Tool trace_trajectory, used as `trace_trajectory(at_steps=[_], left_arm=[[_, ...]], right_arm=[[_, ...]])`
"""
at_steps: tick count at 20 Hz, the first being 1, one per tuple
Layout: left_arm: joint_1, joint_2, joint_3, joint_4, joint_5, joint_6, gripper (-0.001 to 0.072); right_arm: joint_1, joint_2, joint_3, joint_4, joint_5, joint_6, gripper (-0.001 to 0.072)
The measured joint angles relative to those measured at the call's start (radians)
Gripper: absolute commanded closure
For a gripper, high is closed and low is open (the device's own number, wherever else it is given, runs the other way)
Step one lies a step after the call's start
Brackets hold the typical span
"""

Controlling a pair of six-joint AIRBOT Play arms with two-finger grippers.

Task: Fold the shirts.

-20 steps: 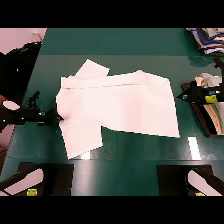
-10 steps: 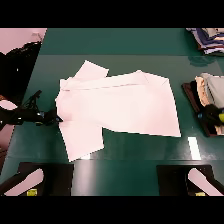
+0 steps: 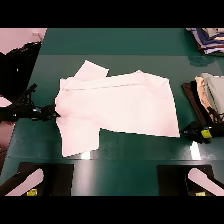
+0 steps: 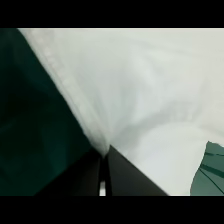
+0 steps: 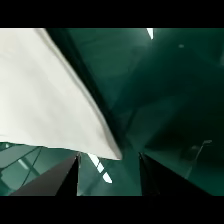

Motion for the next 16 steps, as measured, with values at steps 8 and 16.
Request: trace_trajectory(at_steps=[8, 16], left_arm=[[0.000, 0.002, 0.002, 0.004, -0.057, -0.002, 0.0686], [0.000, 0.123, 0.152, 0.013, -0.146, -0.053, 0.0684]], right_arm=[[0.166, -0.070, 0.027, 0.008, -0.050, -0.006, 0.0699], [0.249, 0.098, 0.213, 0.018, -0.031, -0.007, 0.0700]])
